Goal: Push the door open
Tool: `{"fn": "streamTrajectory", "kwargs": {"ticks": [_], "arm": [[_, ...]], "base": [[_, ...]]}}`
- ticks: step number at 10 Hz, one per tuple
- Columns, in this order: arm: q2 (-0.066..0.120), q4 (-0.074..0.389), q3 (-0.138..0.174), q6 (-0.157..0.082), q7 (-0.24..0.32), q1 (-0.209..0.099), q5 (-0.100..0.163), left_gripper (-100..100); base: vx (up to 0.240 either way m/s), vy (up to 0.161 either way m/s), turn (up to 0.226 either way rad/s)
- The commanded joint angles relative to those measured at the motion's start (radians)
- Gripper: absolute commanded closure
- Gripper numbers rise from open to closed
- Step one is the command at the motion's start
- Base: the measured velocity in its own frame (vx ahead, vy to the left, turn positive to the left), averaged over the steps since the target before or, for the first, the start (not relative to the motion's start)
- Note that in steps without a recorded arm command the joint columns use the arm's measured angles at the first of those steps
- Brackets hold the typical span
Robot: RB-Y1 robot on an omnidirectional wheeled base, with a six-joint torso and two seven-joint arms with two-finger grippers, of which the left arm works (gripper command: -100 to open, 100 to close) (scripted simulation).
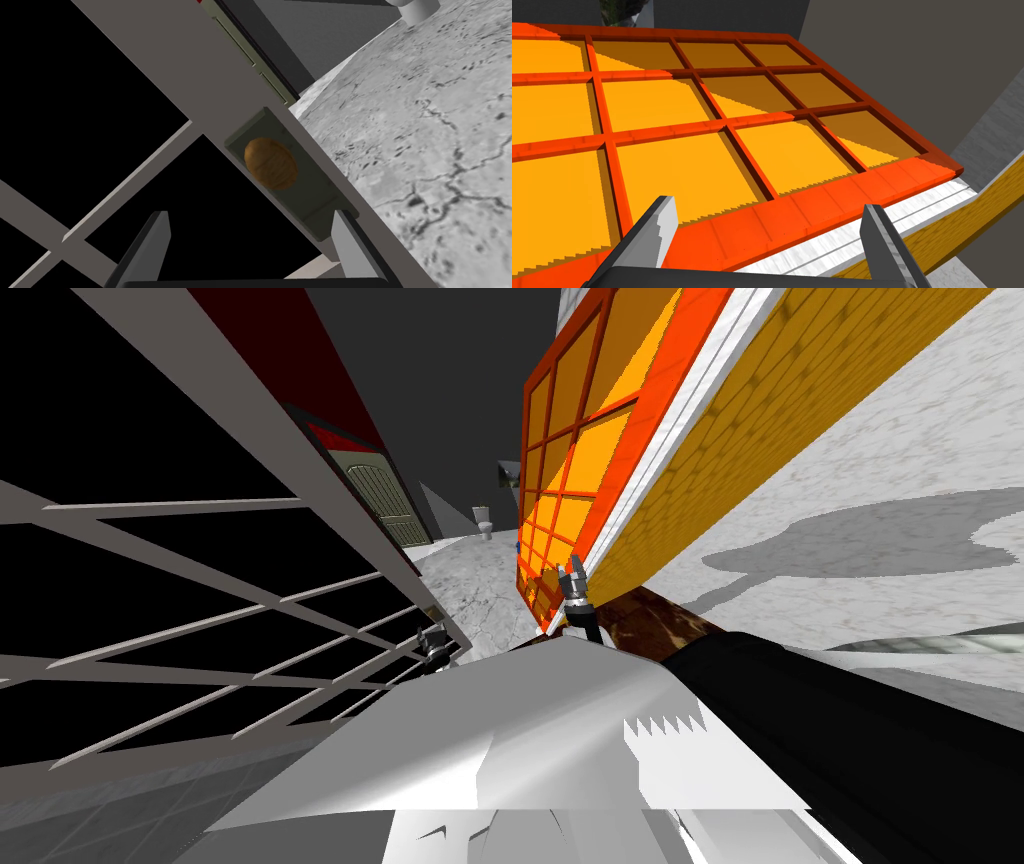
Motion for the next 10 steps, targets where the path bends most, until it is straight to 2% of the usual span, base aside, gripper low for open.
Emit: {"fn": "streamTrajectory", "kwargs": {"ticks": [1,3,4,6,10], "arm": [[-0.009,-0.007,0.003,0.008,0.050,-0.001,0.011,-100],[-0.015,-0.013,0.005,0.013,0.102,0.000,0.019,-100],[-0.015,-0.013,0.005,0.013,0.108,0.000,0.019,-100],[-0.027,-0.025,0.009,0.023,0.174,0.001,0.033,-100],[-0.038,-0.037,0.012,0.032,0.267,0.002,0.047,-100]], "base": [[-0.056,0.000,-0.041],[-0.037,0.007,-0.020],[-0.029,0.006,-0.014],[-0.041,0.005,-0.032],[-0.037,0.004,-0.022]]}}
